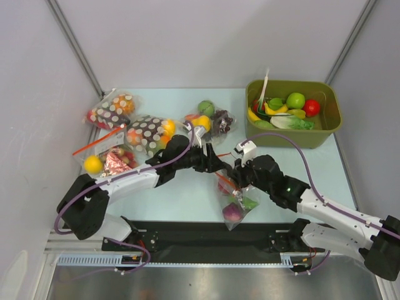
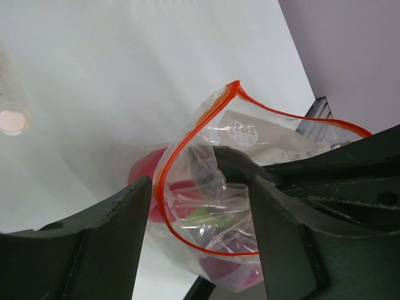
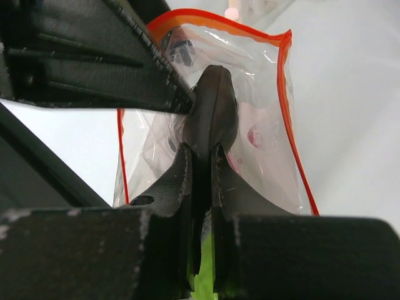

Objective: Open the zip-top bag and remove the fake food

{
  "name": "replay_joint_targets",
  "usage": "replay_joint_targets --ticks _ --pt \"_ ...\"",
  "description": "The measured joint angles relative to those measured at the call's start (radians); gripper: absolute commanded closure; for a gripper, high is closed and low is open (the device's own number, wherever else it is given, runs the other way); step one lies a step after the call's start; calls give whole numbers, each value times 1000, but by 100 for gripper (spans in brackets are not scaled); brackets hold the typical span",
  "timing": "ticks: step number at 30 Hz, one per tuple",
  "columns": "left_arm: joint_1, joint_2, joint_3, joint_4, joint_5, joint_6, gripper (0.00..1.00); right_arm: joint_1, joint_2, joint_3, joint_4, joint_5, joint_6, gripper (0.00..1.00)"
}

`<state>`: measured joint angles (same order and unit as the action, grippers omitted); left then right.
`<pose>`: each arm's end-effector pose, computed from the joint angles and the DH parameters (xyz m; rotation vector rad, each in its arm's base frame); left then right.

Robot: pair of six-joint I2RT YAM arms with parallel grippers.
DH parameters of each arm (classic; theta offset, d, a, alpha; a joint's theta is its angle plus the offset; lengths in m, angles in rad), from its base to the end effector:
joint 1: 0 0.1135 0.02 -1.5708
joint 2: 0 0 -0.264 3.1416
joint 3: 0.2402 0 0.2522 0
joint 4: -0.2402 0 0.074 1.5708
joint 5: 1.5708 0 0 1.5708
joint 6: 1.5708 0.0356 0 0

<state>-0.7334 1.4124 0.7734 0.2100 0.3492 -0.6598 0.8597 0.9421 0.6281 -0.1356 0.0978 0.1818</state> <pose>0.2210 -0.2155 0.2316 0.3276 2.1733 -1.1954 0.1428 0.1605 0.2609 -0.6260 1.9664 0.5567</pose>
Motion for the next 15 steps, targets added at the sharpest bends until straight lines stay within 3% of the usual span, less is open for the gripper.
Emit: replay_joint_targets --ticks 10,12,15 --pt "-1 62 -53 151 84 -76 60 5 0 -44 6 -17 0 94" --pt "-1 74 -68 183 101 -92 72 5 -5 -56 7 -20 1 91" --pt "-3 82 -88 224 124 -110 89 5 -19 -72 6 -23 4 78"
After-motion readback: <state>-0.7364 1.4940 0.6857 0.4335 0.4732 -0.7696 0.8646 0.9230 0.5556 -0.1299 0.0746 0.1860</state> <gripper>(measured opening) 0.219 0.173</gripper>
